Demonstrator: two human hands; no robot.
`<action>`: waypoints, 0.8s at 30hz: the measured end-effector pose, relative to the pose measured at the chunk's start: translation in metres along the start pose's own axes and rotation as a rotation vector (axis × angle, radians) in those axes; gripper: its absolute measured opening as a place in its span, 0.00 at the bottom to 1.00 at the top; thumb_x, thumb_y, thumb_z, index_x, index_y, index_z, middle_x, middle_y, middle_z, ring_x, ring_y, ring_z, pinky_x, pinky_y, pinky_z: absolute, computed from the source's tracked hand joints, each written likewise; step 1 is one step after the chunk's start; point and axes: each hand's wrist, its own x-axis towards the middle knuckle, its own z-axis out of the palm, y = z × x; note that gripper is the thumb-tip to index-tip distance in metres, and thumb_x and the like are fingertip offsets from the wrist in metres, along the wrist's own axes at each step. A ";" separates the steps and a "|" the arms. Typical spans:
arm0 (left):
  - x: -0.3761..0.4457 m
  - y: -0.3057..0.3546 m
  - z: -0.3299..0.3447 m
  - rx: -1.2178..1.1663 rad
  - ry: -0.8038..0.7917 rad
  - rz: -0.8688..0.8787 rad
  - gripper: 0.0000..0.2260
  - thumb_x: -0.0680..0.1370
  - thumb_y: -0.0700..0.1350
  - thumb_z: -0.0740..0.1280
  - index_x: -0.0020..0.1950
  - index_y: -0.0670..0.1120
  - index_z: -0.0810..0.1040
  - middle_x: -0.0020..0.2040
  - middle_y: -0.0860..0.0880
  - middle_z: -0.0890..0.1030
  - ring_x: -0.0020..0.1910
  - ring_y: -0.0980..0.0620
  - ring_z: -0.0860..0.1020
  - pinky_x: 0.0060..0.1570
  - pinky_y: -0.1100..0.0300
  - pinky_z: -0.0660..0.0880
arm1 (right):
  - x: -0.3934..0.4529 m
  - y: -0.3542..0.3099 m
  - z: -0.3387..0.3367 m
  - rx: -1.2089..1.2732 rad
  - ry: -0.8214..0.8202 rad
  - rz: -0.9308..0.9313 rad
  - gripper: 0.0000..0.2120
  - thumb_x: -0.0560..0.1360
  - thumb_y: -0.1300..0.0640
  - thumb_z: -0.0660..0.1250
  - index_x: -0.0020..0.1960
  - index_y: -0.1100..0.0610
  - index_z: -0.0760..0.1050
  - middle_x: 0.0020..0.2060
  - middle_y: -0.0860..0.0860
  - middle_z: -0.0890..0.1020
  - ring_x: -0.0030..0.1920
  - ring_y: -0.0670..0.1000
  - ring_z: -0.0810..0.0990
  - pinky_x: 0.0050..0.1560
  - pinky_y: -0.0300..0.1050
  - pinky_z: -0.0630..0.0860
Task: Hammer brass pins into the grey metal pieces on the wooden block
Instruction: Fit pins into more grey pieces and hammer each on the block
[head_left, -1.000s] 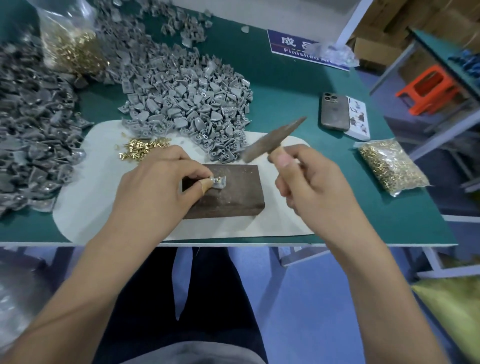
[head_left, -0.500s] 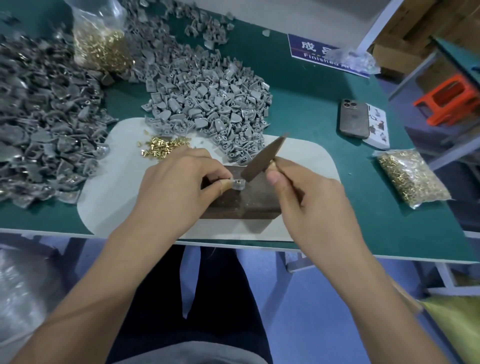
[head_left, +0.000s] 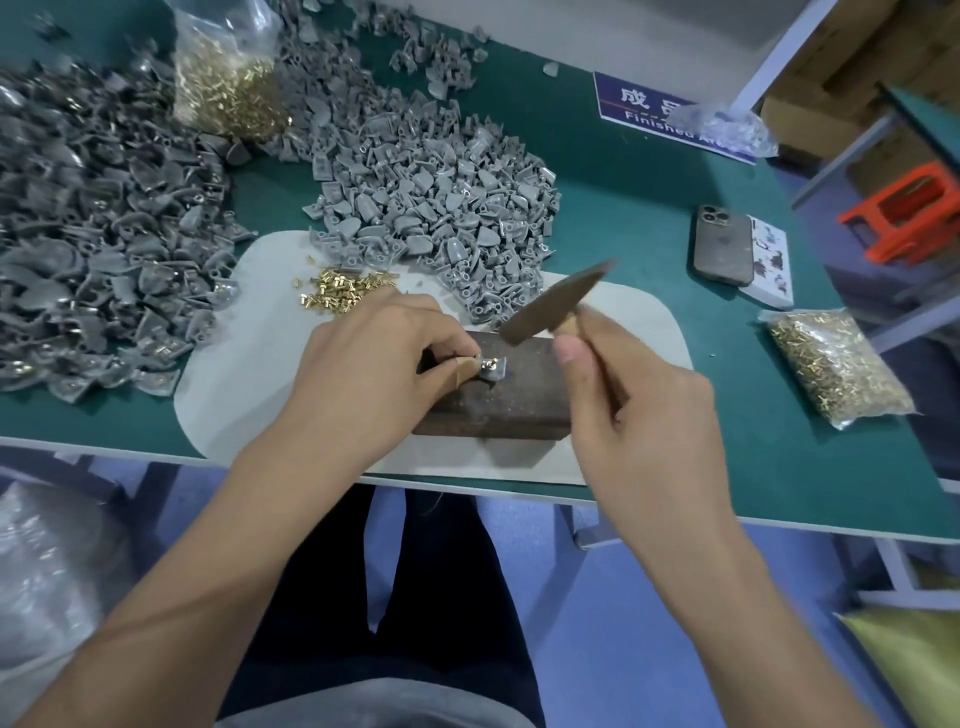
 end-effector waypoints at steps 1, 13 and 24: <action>0.000 0.000 0.000 -0.004 0.001 -0.005 0.01 0.76 0.57 0.72 0.46 0.62 0.83 0.42 0.61 0.79 0.49 0.57 0.71 0.42 0.54 0.71 | -0.001 -0.001 0.001 0.035 0.052 -0.009 0.15 0.84 0.45 0.58 0.65 0.47 0.78 0.34 0.41 0.73 0.35 0.47 0.68 0.38 0.45 0.72; 0.001 0.001 -0.001 -0.007 -0.001 -0.010 0.02 0.75 0.57 0.73 0.46 0.61 0.84 0.43 0.61 0.79 0.50 0.57 0.72 0.44 0.55 0.71 | -0.003 -0.004 0.001 -0.097 -0.072 0.025 0.16 0.82 0.40 0.56 0.66 0.41 0.74 0.32 0.46 0.78 0.34 0.53 0.74 0.36 0.49 0.76; 0.001 0.000 0.000 0.005 -0.007 -0.002 0.03 0.76 0.58 0.72 0.46 0.61 0.83 0.43 0.61 0.79 0.51 0.57 0.71 0.43 0.55 0.69 | -0.003 -0.001 0.002 0.003 -0.004 0.033 0.15 0.84 0.43 0.56 0.66 0.44 0.76 0.31 0.40 0.72 0.34 0.47 0.69 0.37 0.46 0.71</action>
